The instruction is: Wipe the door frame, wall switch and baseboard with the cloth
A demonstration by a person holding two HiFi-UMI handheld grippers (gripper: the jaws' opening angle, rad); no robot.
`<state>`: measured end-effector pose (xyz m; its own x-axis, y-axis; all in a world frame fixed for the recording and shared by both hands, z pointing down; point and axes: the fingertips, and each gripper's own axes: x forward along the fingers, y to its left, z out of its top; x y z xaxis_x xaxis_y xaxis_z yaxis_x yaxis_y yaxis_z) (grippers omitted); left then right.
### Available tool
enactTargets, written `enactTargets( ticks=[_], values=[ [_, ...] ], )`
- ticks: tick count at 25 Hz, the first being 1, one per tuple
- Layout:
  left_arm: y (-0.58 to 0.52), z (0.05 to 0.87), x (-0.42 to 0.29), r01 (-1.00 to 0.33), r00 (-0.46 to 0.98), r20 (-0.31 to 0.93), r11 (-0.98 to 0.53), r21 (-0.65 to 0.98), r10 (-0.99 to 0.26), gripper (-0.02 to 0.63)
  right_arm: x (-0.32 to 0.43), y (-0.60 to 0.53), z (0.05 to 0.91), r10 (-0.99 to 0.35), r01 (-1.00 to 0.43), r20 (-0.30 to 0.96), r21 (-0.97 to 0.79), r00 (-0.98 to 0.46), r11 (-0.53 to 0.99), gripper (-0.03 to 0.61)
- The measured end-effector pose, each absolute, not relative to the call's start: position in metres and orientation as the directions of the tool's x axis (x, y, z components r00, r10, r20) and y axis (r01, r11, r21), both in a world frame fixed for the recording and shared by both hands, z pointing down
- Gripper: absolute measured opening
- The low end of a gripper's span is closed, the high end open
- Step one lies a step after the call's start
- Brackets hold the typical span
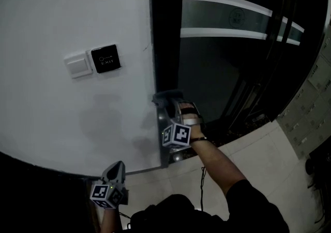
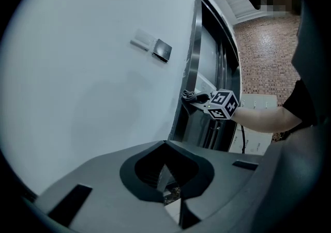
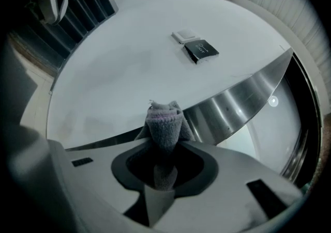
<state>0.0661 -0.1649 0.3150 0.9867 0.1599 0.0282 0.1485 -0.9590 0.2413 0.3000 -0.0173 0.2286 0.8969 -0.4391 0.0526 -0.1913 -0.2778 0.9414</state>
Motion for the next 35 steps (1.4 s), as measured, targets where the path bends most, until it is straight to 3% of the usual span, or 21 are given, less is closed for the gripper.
enactTargets(
  ticks=[10,17,24,29,35],
  values=[
    [-0.173,0.327,0.060,0.114,0.991,0.042,-0.958,0.262,0.129,0.002,0.305,-0.014,0.288,-0.435,-0.269,0.151,0.936,0.888,-0.225,0.092],
    [-0.189,0.326,0.053,0.084,0.996,0.010,-0.953,0.291,0.090,0.001,0.306,-0.016,0.356,-0.398,-0.385,0.288,0.903,0.871,-0.190,0.092],
    [-0.197,0.316,0.060,0.110,0.994,-0.034,-0.950,0.292,0.104,0.002,0.311,-0.017,0.368,-0.405,-0.368,0.313,0.928,0.859,-0.064,0.092],
    [-0.187,0.315,0.067,0.156,0.988,-0.031,-0.943,0.294,0.154,0.000,0.296,-0.019,0.371,-0.405,-0.457,0.372,0.879,0.835,-0.136,0.092],
    [-0.177,0.319,0.085,0.259,0.966,-0.070,-0.904,0.340,0.250,0.000,0.281,0.014,0.346,-0.402,-0.430,0.303,0.859,0.864,-0.277,0.092]
  ],
)
